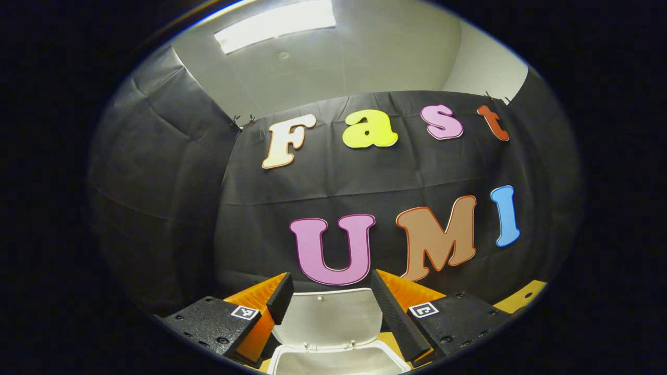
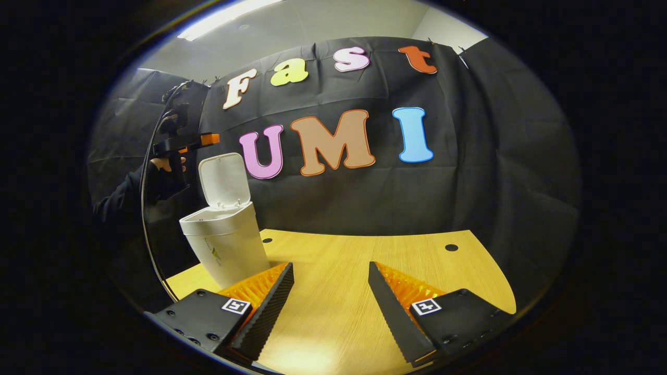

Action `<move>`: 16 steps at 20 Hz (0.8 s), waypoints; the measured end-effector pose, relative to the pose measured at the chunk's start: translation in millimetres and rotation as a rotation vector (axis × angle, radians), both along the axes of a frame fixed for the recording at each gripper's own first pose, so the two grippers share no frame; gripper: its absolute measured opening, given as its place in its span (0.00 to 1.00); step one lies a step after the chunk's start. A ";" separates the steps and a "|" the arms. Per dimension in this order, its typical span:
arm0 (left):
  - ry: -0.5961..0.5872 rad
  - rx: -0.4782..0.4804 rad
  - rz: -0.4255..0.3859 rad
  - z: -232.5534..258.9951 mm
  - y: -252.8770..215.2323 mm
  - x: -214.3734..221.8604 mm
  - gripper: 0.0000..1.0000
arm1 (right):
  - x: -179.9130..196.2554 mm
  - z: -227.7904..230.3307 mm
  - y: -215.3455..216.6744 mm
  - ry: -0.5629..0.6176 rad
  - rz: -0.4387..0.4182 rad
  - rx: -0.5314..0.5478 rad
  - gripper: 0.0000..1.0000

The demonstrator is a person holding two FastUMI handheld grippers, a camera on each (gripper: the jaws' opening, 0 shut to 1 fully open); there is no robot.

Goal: Press the lid of the desktop garbage bin to open it, pick up the crumpled paper on the desktop and throw it into the bin, then pick up the pop can on the desktop and drop it into the bin, and finally close the garbage bin lid.

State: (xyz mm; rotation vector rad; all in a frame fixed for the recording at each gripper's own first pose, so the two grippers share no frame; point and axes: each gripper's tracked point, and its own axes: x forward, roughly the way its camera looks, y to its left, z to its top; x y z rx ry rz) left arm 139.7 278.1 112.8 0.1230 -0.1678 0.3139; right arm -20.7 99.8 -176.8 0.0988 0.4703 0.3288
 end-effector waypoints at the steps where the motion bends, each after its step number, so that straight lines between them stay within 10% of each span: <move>1: 0.011 -0.054 -0.006 -1.9 4.7 8.6 0.89 | 1.1 0.2 1.3 -0.001 0.000 -0.001 0.96; 6: 0.111 -0.258 0.035 -31.4 46.5 49.4 0.90 | 2.1 -4.5 11.9 0.015 0.008 0.000 0.96; 16: 0.274 -0.154 0.059 -51.9 49.8 59.1 0.93 | 6.8 -7.7 15.0 0.010 0.027 -0.015 0.96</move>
